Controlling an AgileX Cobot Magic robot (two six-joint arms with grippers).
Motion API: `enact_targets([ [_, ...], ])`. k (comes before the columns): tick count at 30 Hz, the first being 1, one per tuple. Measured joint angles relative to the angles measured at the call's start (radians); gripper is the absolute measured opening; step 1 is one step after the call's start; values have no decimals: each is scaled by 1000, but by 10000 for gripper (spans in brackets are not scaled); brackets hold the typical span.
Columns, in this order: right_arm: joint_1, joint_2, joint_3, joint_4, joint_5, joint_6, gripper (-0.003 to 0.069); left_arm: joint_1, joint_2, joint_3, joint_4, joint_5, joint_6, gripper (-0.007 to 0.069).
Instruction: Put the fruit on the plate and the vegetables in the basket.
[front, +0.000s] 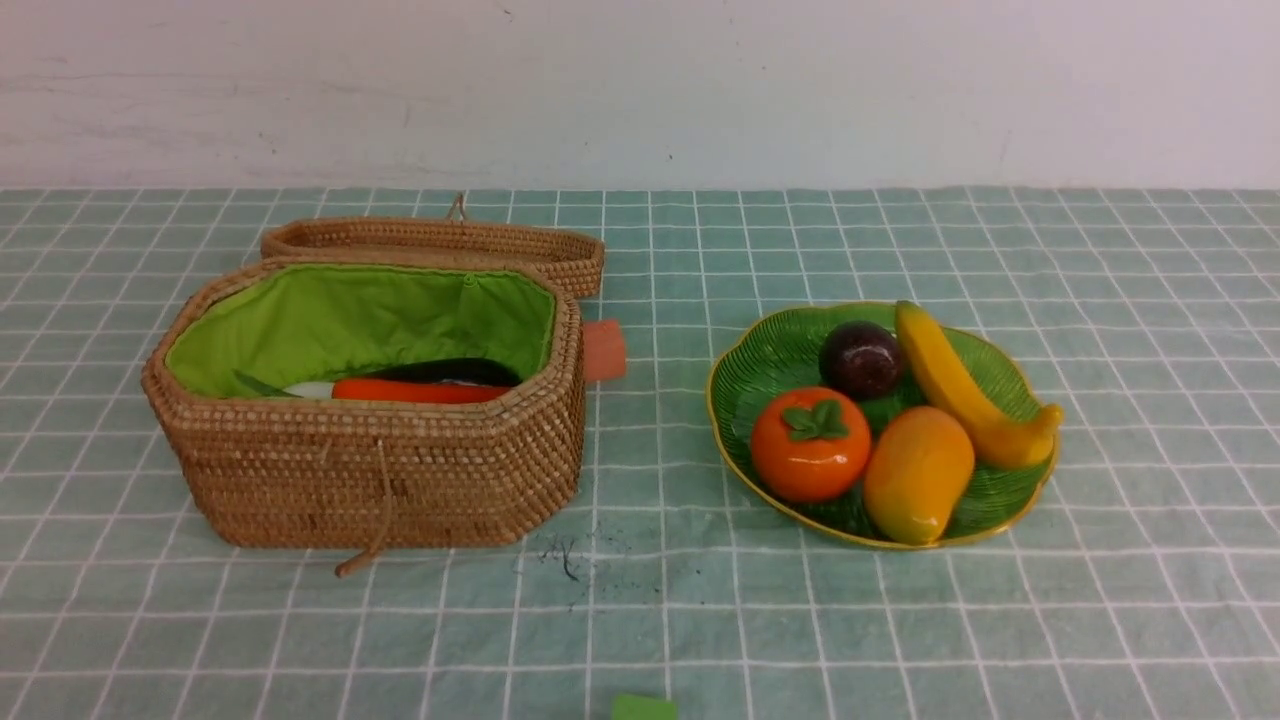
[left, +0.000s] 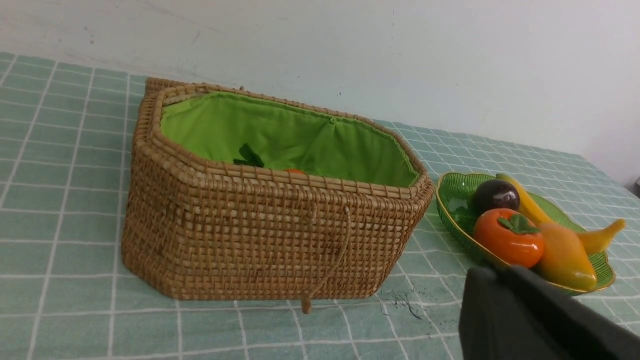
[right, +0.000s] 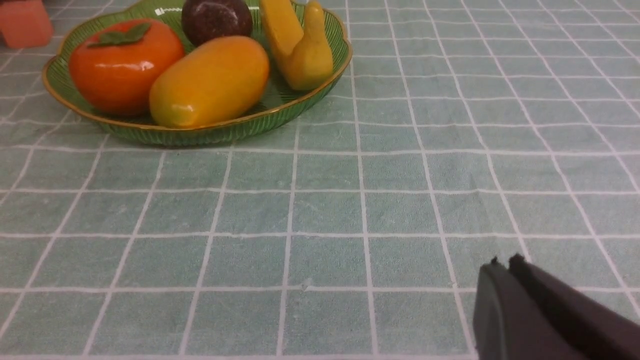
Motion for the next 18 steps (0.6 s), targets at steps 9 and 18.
enact_targets([
  [9, 0, 0, 0, 0, 0, 0, 20, 0, 0, 0, 0, 0, 0, 19],
  [18, 0, 0, 0, 0, 0, 0, 32, 146, -1, 6, -116, -30, 135, 6],
])
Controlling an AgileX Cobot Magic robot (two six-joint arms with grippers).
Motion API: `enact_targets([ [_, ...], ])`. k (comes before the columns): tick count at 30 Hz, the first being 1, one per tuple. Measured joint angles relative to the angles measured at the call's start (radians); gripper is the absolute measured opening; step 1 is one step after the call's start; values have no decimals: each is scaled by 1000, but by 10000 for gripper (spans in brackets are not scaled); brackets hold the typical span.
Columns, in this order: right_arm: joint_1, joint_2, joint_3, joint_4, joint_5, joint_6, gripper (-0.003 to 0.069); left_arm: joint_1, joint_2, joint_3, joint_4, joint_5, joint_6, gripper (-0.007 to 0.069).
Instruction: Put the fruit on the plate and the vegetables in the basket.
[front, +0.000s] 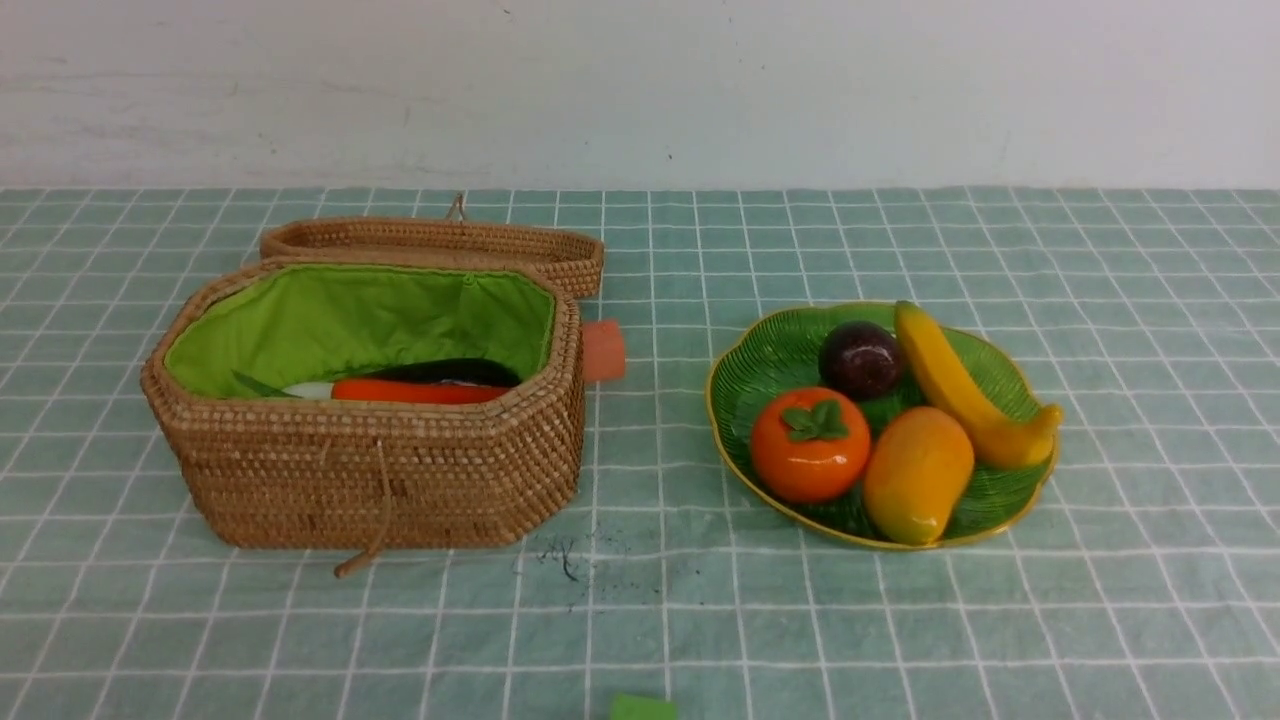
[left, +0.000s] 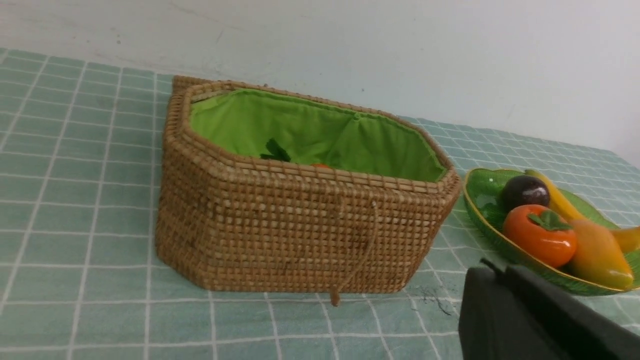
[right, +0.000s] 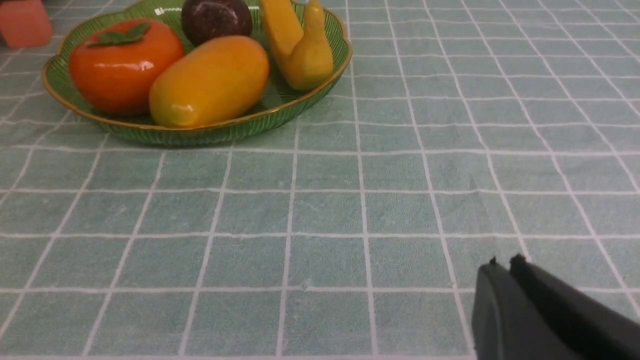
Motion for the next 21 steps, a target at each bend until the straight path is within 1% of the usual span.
enact_targets([
  [1, 0, 0, 0, 0, 0, 0, 34, 98, 0, 5, -98, -39, 94, -13],
  [2, 0, 0, 0, 0, 0, 0, 34, 179, 0, 14, -183, -75, 213, -13],
  [4, 0, 0, 0, 0, 0, 0, 35, 272, 0, 33, -286, -124, 329, -13],
  [5, 0, 0, 0, 0, 0, 0, 35, 317, 0, 48, -342, -166, 411, -13],
  [6, 0, 0, 0, 0, 0, 0, 34, 349, 0, 67, -403, -204, 460, -13],
  [7, 0, 0, 0, 0, 0, 0, 34, 416, 0, 100, -496, -264, 567, -13],
  [8, 0, 0, 0, 0, 0, 0, 34, 425, 0, 107, -511, -274, 567, -13],
  [9, 0, 0, 0, 0, 0, 0, 34, 457, 0, 126, -570, -311, 621, -13],
  [10, 0, 0, 0, -1, 0, 0, 34, 509, 0, 198, -681, -379, 714, -13],
  [11, 0, 0, 0, -1, 0, 0, 34, 514, 0, 206, -690, -384, 728, -13],
  [12, 0, 0, 0, -1, 0, 0, 36, 531, 0, 237, -727, -399, 749, -13],
  [13, 0, 0, 0, -1, 0, 0, 38, 543, 0, 257, -753, -377, 757, -13],
  [15, 0, 0, 0, -1, 0, 0, 39, 548, 0, 266, -750, -281, 751, -13],
  [18, 0, 0, 0, 0, 0, 0, 43, 548, 0, 273, -745, -174, 710, -13],
  [21, 0, 0, 0, 0, 0, 0, 48, 548, 0, 273, -742, -165, 656, -13],
])
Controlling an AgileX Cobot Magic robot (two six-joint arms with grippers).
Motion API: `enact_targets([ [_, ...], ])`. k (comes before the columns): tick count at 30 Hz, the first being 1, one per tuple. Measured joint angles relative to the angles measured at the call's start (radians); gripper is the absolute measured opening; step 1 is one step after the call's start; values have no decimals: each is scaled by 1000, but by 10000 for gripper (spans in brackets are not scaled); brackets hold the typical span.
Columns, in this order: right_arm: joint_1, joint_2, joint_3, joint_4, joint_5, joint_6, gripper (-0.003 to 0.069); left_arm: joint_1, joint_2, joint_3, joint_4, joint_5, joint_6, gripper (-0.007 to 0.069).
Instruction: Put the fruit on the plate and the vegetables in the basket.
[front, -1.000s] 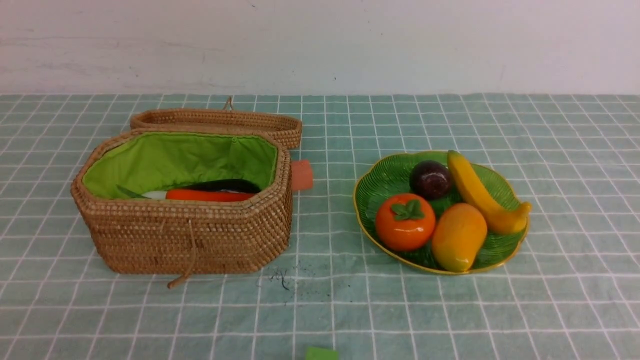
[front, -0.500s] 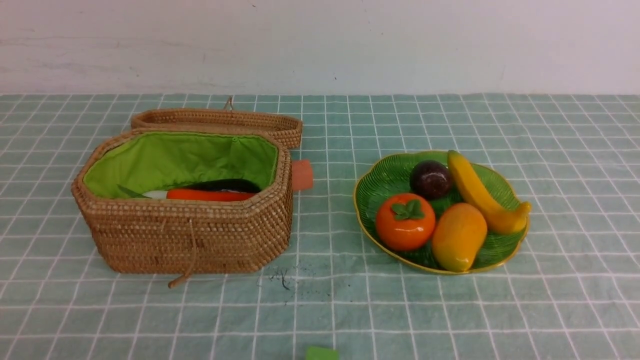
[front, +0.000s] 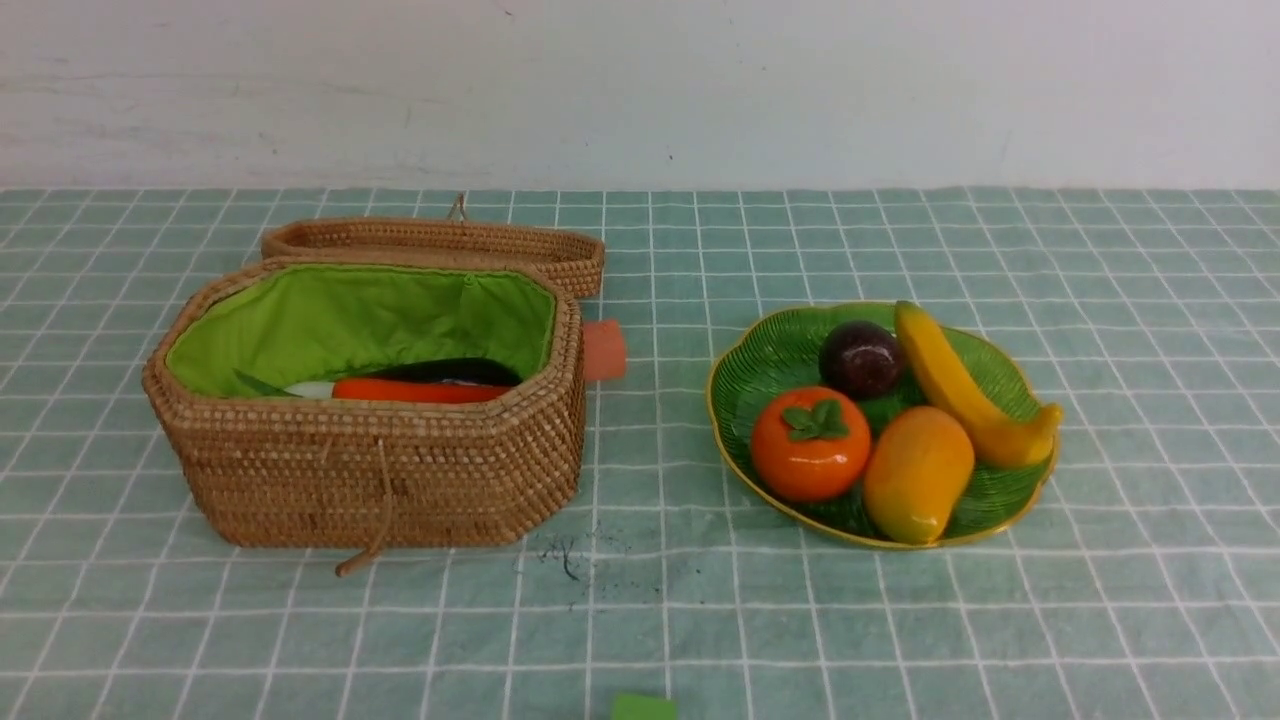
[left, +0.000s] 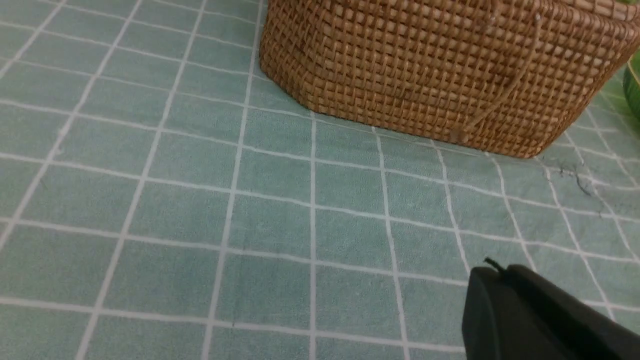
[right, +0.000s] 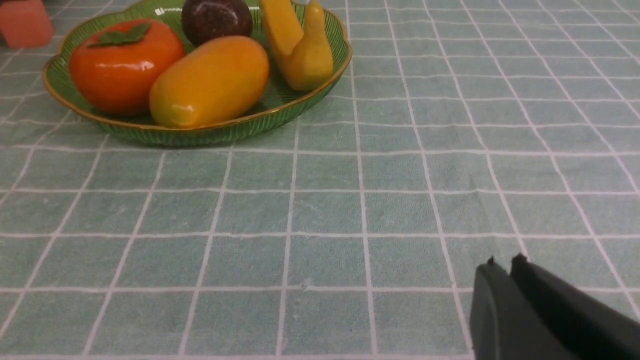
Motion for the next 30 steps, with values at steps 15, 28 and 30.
enact_targets([
  [15, 0, 0, 0, 0, 0, 0, 70, 0, 0, 0, 23, 0, -32, -13],
  [28, 0, 0, 0, 0, 0, 0, 88, 0, 0, 0, 27, 0, -32, -13],
  [30, 0, 0, 0, 0, 0, 0, 90, 0, 0, 0, 27, 0, -32, -12],
])
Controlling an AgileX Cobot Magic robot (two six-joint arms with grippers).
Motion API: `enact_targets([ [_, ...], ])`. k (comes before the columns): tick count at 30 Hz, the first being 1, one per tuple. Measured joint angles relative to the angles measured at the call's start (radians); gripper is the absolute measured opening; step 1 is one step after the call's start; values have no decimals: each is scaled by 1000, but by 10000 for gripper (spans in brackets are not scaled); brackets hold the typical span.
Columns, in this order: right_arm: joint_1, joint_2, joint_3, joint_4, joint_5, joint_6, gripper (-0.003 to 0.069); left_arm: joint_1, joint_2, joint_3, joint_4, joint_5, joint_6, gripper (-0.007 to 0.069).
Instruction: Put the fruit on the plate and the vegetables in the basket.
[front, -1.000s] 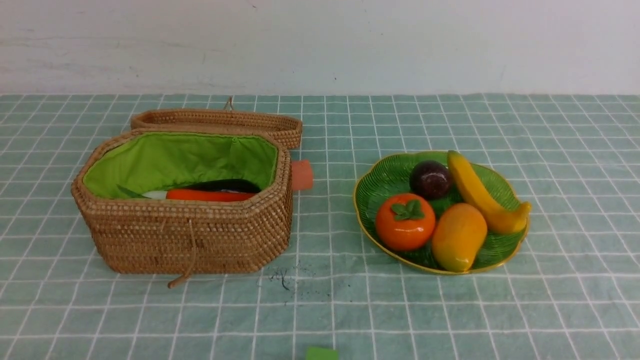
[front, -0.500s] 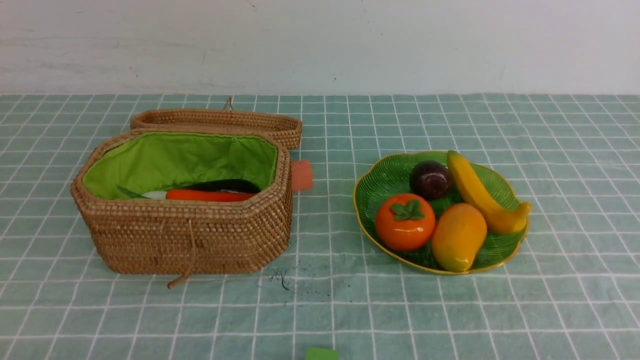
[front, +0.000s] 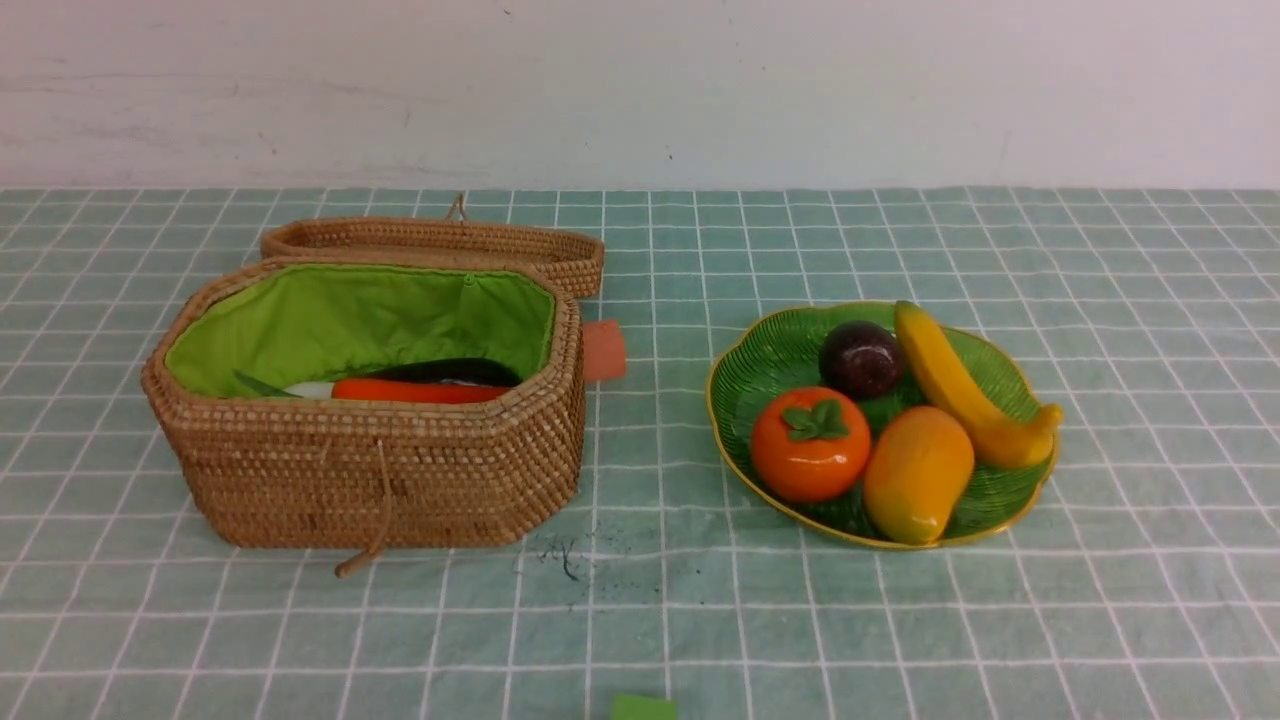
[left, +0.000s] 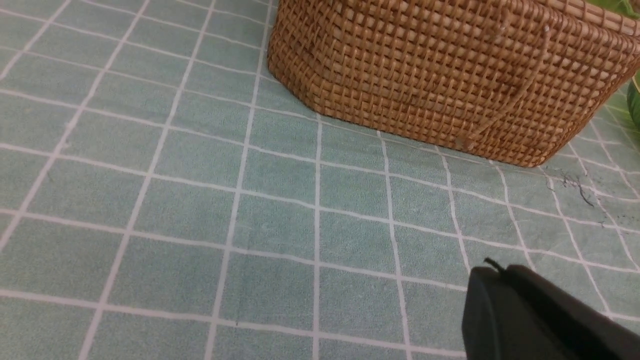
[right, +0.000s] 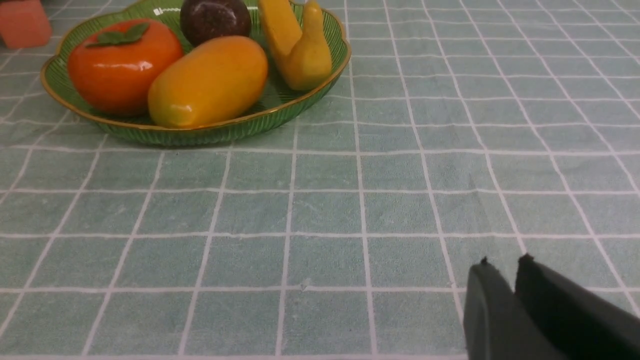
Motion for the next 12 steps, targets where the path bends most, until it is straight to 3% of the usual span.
enact_targets([
  [12, 0, 0, 0, 0, 0, -1, 106, 0, 0, 0, 1, 0, 0, -7],
])
